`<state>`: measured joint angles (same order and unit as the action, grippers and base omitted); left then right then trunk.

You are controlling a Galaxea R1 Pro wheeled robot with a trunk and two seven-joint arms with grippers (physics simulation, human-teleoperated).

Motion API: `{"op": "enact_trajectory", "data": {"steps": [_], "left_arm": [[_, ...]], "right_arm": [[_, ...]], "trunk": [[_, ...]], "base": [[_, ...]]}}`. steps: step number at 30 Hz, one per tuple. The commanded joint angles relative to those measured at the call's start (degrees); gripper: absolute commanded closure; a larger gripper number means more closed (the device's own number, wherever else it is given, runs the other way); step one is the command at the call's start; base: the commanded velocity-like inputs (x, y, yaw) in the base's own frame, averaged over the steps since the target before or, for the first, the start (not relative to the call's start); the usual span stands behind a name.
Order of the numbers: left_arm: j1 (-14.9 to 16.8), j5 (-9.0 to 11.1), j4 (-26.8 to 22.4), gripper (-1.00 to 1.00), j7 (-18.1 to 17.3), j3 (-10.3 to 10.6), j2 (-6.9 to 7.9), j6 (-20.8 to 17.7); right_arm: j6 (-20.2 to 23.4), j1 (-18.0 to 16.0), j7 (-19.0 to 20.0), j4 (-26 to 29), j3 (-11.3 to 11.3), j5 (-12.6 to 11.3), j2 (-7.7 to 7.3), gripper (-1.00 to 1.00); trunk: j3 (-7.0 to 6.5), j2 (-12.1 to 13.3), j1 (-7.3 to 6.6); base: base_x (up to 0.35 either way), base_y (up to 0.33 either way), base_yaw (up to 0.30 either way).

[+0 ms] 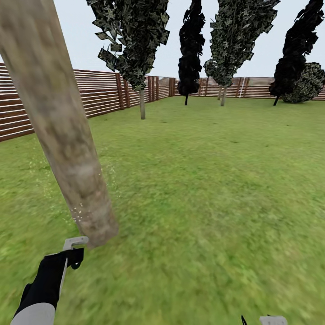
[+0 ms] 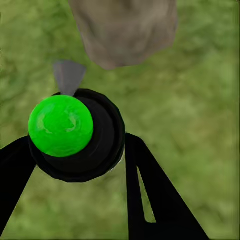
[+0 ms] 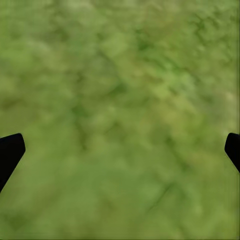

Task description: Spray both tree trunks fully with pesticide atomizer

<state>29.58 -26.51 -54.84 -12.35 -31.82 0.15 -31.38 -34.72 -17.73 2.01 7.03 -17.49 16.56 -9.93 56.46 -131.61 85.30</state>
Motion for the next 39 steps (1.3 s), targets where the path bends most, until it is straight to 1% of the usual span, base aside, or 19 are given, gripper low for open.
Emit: {"op": "enact_trajectory", "data": {"steps": [1,4,7,9,10,12,14,16,18,20,21,22,23,24,26,27,31,34,39], "left_arm": [[0.0,0.0,0.0,1.00,0.0,0.0,0.02,0.0],[0.3,0.2,-0.7,1.00,-0.3,0.0,-0.19,-0.2],[0.5,0.1,-5.3,1.00,-9.8,0.3,1.74,-0.5],[0.4,-0.1,-11.7,1.00,-11.1,0.9,1.62,-1.0],[0.5,-0.1,-12.9,1.00,-11.3,1.7,1.48,-1.3],[0.6,0.0,-13.9,1.00,-11.3,6.1,1.38,-2.8],[1.0,0.1,-14.9,1.00,-11.4,9.7,1.67,-7.5],[1.1,0.0,-15.3,1.00,-11.5,10.0,2.82,-8.9],[1.2,0.2,-15.3,1.00,-11.5,9.1,6.28,-9.2],[1.2,0.3,-15.2,1.00,-11.6,8.4,7.75,-9.3],[1.1,0.2,-15.3,1.00,-11.6,8.9,7.21,-9.4],[1.2,0.2,-15.5,1.00,-11.6,10.8,5.45,-9.8],[1.2,0.2,-15.5,1.00,-11.6,11.2,5.40,-10.0],[1.4,0.1,-15.5,1.00,-11.6,11.1,5.68,-10.0],[2.5,0.2,-15.6,1.00,-11.9,9.2,8.95,-10.2],[2.6,0.2,-15.6,1.00,-12.5,8.9,9.64,-10.6],[2.8,0.2,-18.5,1.00,-13.7,10.8,8.47,-13.1],[4.0,0.2,-21.5,1.00,-13.8,13.0,7.42,-18.4],[8.9,0.0,-22.6,1.00,-13.8,13.6,9.27,-23.1]], "right_arm": [[0.0,0.0,0.0,0.0,0.0,0.0,0.00,-1.00],[0.1,0.0,0.0,-0.1,0.0,0.0,0.00,-1.00],[0.1,0.0,0.0,0.0,0.0,0.0,0.00,-1.00],[0.1,0.0,0.0,0.0,0.0,0.0,0.00,-1.00],[0.1,0.0,0.0,0.0,0.0,0.0,0.00,-1.00],[0.1,0.0,-0.1,0.0,0.0,0.0,0.00,-1.00],[0.1,0.0,-0.1,0.0,0.0,0.0,0.00,-1.00],[0.1,0.0,-0.1,0.0,0.0,0.0,0.00,-1.00],[0.1,0.0,-0.1,0.0,0.0,0.0,0.00,-1.00],[0.1,0.0,-0.2,0.0,0.0,0.0,0.00,-1.00],[0.1,0.0,-0.1,0.0,0.0,0.0,0.00,-1.00],[0.1,0.0,-0.1,0.0,0.0,0.0,0.00,-1.00],[0.1,0.0,-0.1,0.0,-0.1,0.0,0.00,-1.00],[0.1,0.0,-0.1,0.0,0.0,0.0,0.00,-1.00],[0.1,0.0,-0.1,0.0,0.0,0.0,0.00,-1.00],[0.1,0.0,-0.1,0.0,0.0,0.0,0.00,-1.00],[0.1,0.0,-0.1,0.0,-0.1,0.0,0.00,-1.00],[0.1,0.0,-0.1,0.0,0.0,0.0,0.00,-1.00],[0.1,0.0,-0.1,0.0,0.0,0.0,0.00,-1.00]], "trunk": [[0.00,0.0,0.00],[0.00,0.0,0.00],[0.00,0.0,0.00],[0.00,0.0,0.00],[0.00,0.0,0.00],[0.00,0.0,0.00],[0.00,0.0,0.00],[0.00,0.0,0.00],[0.00,0.0,0.00],[0.00,0.0,0.00],[0.00,0.0,0.00],[0.00,0.0,0.00],[0.00,0.0,0.00],[0.00,0.0,0.00],[0.00,0.0,0.00],[0.00,0.0,0.00],[0.00,0.0,0.00],[0.00,0.0,0.00],[0.00,0.0,0.00]], "base": [[0.010,-0.006,0.000],[0.002,-0.001,0.000],[0.000,0.000,0.000],[0.000,0.000,0.139],[0.000,0.000,0.245],[0.000,0.000,0.267],[0.000,0.000,0.124],[0.000,0.000,0.022],[0.000,0.000,0.005],[0.000,0.000,0.001],[0.000,0.000,0.000],[0.000,0.000,0.000],[0.000,0.000,0.000],[0.000,0.000,0.000],[0.000,0.000,0.000],[0.000,0.000,0.000],[-0.098,0.000,0.000],[-0.077,0.000,0.015],[-0.006,0.000,0.170]]}}
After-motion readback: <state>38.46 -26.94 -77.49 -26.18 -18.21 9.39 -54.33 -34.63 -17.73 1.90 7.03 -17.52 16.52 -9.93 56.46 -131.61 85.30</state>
